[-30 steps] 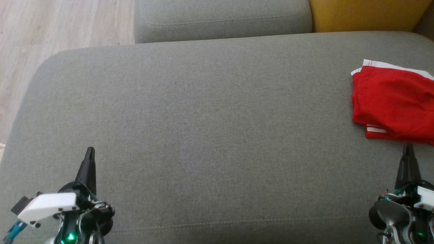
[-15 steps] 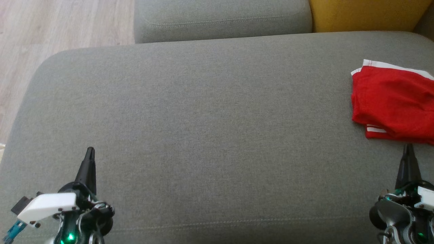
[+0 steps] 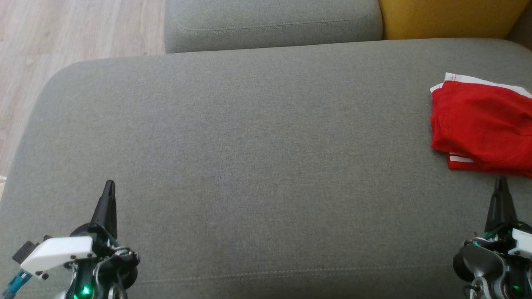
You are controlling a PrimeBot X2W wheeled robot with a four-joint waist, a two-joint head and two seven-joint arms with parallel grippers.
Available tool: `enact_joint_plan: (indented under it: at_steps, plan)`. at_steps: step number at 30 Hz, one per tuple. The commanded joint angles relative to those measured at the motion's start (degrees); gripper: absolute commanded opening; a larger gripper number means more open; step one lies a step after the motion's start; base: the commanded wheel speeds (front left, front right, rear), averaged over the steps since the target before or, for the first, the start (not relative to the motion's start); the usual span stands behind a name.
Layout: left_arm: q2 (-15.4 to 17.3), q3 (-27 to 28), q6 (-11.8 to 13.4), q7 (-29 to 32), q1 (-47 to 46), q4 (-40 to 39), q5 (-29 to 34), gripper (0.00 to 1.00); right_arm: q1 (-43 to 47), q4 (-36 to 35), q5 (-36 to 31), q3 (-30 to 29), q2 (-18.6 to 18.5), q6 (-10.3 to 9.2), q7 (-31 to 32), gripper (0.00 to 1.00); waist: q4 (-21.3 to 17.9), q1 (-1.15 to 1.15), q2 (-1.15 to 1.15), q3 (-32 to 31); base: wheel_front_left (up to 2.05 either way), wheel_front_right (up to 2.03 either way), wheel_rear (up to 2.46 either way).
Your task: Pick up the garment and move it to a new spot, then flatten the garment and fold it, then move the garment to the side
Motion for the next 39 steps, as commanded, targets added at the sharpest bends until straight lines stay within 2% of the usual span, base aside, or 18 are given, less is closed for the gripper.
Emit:
enact_joint_plan:
  at_steps: [1, 39]
  plan:
    - [0.42, 2.15, -0.42, 0.30, -3.06, -1.48, 0.51, 0.00, -3.24, -2.28, -0.36, 1.25, -0.33, 0.28, 0.45, 0.00, 0.00, 0.00, 0.00, 0.00, 0.00, 0.00, 0.00]
    - [0.14, 2.55, -0.42, 0.63, -3.10, -1.46, 0.84, 0.00, -3.27, -2.26, -0.65, 0.90, -0.09, 0.28, 0.72, 0.00, 0.00, 0.00, 0.00, 0.00, 0.00, 0.00, 0.00]
